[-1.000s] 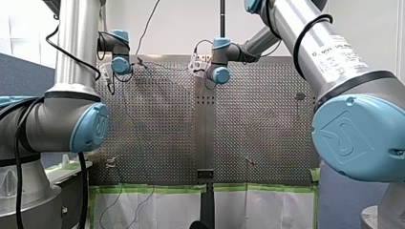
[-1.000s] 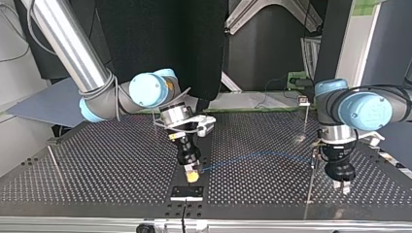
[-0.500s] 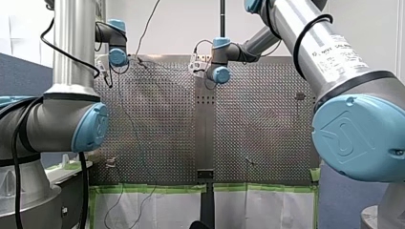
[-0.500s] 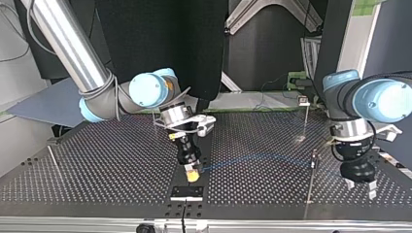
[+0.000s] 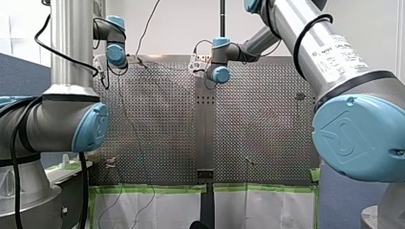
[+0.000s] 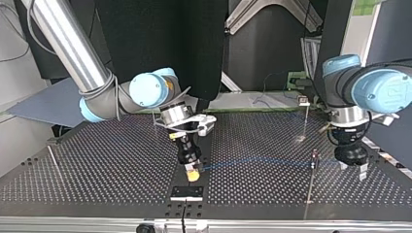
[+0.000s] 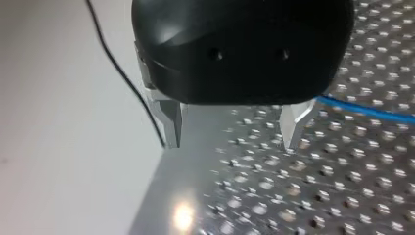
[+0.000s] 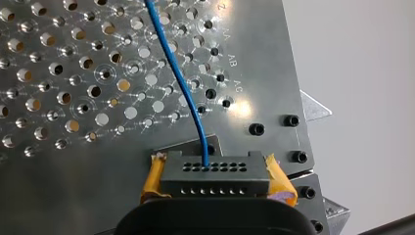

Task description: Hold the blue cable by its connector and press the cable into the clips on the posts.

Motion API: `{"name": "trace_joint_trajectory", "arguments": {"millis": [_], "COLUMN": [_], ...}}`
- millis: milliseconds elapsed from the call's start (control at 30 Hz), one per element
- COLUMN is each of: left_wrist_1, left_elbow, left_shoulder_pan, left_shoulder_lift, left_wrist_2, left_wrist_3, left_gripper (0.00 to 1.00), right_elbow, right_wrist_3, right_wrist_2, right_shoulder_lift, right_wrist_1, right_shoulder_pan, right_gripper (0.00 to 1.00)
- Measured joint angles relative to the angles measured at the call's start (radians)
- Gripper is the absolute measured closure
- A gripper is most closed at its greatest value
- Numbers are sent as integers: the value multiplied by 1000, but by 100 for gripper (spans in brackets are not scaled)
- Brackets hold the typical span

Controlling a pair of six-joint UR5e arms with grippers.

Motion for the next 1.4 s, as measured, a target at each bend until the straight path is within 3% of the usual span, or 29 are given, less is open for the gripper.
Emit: {"name": "trace_joint_trajectory", "arguments": {"millis": [200,467,633,933,1400], "left_wrist_1": [-52,-129,-147,-149,-150], "left_elbow": [-27,-67,-91,-116,-131], "left_shoulder_pan": [-8,-10,-10,-17,-26], "left_shoulder_lift": [11,80,118,123,190], "left_wrist_2": [-20,44,89,164,181], "left_wrist_3": [52,121,119,118,123], "left_gripper": [0,0,0,0,0], "right_elbow": [0,-1,-2,-2,-2], "right_wrist_3": [0,-1,-2,-3,-4], "right_wrist_2": [0,0,-1,0,1], "right_shoulder_lift": [0,0,0,0,0], "right_wrist_1": [0,-1,1,5,6], "right_shoulder_pan": [1,1,1,3,3], "right_gripper": [100,100,100,100,100]}}
